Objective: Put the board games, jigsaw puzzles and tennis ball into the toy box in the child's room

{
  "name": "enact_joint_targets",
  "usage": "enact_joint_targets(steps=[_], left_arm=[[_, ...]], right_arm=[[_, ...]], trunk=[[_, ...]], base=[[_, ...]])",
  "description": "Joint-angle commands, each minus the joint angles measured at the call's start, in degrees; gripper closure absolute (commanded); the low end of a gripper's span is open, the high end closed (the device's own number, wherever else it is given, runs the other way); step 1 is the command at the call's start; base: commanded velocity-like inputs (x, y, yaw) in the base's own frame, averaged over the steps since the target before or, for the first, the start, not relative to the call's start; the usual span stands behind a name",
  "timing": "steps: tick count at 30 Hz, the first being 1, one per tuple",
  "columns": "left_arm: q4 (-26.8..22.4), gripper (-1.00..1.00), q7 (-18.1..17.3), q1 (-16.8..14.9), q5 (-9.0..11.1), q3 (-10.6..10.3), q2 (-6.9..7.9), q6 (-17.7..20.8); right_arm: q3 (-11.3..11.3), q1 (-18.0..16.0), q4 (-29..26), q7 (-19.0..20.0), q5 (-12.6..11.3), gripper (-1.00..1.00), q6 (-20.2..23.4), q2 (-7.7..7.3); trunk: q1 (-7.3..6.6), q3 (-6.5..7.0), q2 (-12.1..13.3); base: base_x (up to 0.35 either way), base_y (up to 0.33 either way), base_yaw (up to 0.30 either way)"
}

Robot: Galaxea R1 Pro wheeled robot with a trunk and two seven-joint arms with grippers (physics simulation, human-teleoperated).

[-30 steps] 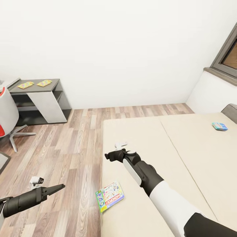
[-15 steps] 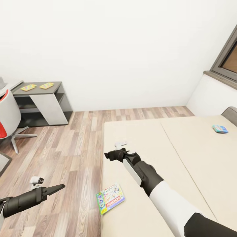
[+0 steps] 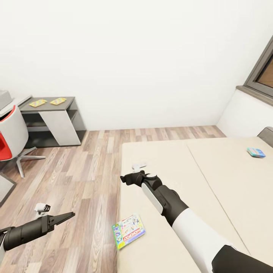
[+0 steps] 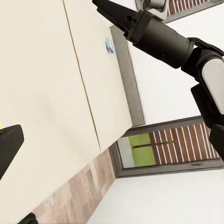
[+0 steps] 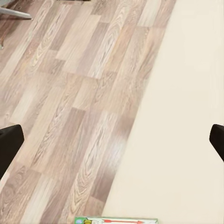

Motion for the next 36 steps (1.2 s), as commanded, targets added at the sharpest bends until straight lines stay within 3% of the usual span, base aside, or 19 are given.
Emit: enact_joint_targets(steps=[1,36], left_arm=[[-0.02,-1.00,-0.23,-0.03,-0.06,0.01,0.01,0.62],[-0.02,-1.00,-0.31,-0.03,0.03,0.01,-0.01,0.56]], right_arm=[[0.09,-0.05,-0.07,-0.40,-0.51,-1.00,0.20,0.00],[0.09,-0.05,-0.05,-0.39,-0.51,-1.00,0.20,0.00]], trunk=[[0.03,-0.01,-0.10],[0.03,3.21,-0.10]], base=[[0.000,0.000,0.062],[0.000,0.000,0.062]])
